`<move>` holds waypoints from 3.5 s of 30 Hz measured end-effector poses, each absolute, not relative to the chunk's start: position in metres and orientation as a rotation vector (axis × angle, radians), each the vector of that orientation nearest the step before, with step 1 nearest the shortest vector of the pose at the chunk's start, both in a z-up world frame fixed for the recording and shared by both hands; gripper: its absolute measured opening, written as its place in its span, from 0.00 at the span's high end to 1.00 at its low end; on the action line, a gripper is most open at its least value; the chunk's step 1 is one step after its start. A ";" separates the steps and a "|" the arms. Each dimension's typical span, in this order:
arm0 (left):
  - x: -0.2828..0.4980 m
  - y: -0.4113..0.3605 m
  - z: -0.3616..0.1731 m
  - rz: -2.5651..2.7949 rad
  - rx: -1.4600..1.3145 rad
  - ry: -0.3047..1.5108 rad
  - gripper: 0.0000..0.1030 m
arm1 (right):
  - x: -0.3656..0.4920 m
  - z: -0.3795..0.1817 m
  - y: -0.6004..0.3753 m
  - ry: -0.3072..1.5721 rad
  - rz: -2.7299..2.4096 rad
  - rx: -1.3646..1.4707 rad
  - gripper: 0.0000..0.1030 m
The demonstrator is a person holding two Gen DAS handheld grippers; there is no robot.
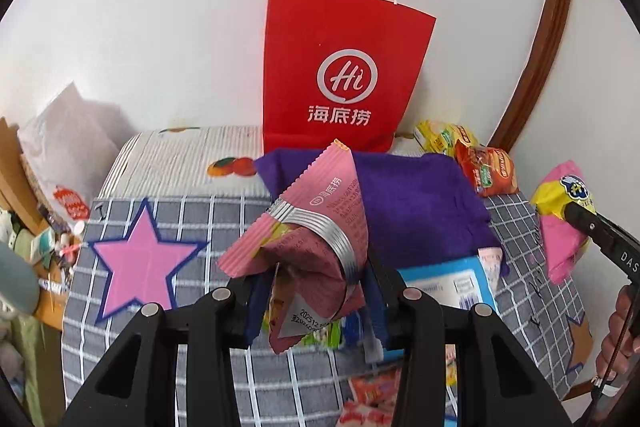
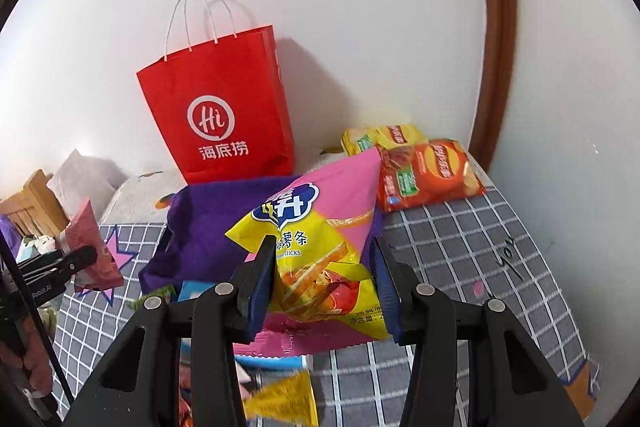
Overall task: Organize snacks
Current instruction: 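Carry the pink candy in the left tool while the right tool carries the chip bag onto the purple towel, then open the right tool to drop the chip bag while the left tool releases the candy on the towel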
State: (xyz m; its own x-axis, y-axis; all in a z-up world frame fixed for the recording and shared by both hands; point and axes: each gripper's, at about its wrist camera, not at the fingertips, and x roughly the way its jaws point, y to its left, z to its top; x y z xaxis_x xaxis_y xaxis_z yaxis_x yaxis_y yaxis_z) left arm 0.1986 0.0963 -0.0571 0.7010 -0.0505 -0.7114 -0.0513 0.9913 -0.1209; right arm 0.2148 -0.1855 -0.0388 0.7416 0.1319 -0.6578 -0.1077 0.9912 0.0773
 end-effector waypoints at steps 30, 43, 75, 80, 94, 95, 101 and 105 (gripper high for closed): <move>0.354 0.089 -0.113 -0.034 -0.177 0.903 0.61 | 0.397 -0.108 -0.177 0.894 0.186 0.115 0.55; 0.370 0.097 -0.139 -0.011 -0.204 0.997 0.61 | 0.420 -0.152 -0.190 1.049 0.118 0.126 0.55; 0.379 0.089 -0.157 -0.054 -0.230 1.059 0.60 | 0.415 -0.143 -0.181 1.052 0.162 0.117 0.41; 0.378 0.088 -0.158 -0.064 -0.224 1.061 0.60 | 0.411 -0.129 -0.189 1.017 0.152 0.133 0.40; 0.375 0.088 -0.141 -0.067 -0.221 1.016 0.40 | 0.404 -0.113 -0.193 0.971 0.134 0.130 0.39; 0.374 0.089 -0.140 -0.067 -0.223 1.010 0.40 | 0.403 -0.112 -0.192 0.966 0.134 0.127 0.39; 0.370 0.089 -0.130 -0.054 -0.198 0.988 0.38 | 0.396 -0.102 -0.190 0.925 0.103 0.108 0.39; 0.365 0.085 -0.121 -0.063 -0.174 0.971 0.38 | 0.388 -0.092 -0.192 0.898 0.084 0.099 0.39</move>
